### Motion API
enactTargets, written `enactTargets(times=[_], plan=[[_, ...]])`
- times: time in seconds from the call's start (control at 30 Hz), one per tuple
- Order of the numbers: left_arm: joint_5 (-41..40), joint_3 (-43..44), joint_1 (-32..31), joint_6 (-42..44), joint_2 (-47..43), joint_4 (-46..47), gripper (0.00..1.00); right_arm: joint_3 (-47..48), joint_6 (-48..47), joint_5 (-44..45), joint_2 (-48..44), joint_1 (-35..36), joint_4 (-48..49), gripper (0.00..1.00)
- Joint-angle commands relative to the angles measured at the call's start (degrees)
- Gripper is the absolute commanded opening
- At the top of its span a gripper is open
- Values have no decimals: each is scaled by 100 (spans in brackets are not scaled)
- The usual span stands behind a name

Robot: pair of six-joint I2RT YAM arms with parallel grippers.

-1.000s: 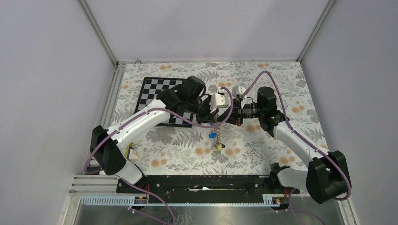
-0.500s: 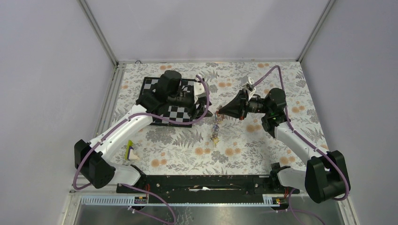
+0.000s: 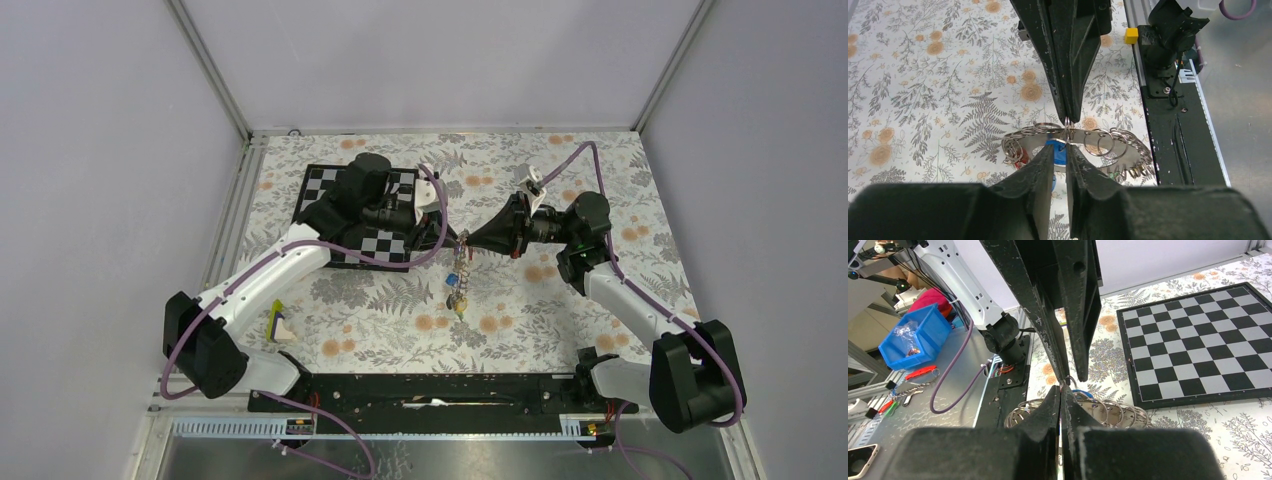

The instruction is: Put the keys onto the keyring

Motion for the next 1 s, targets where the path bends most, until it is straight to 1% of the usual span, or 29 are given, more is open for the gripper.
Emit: enactTargets(times=[0.0,0.1,0.2,0.4,0.6,0.97], plan=[[306,-53,23,140,3,284,18,59,54,-51,-26,-33,491,0],[488,-52,21,142,57,287,16,59,46,-42,-13,-35,496,0],[593,-51,17,139,99,283,12,62,24,-29,-16,-50,479,0],[702,-118,12,244,89,217,0,63,-27,1,-22,-77,421,0],[558,-249,-32,544,43,51,0,85,-55,120,-34,-106,342,0],[-452,-50,-512,629,167,40,0,74,-468,406,-32,-106,-226,0]])
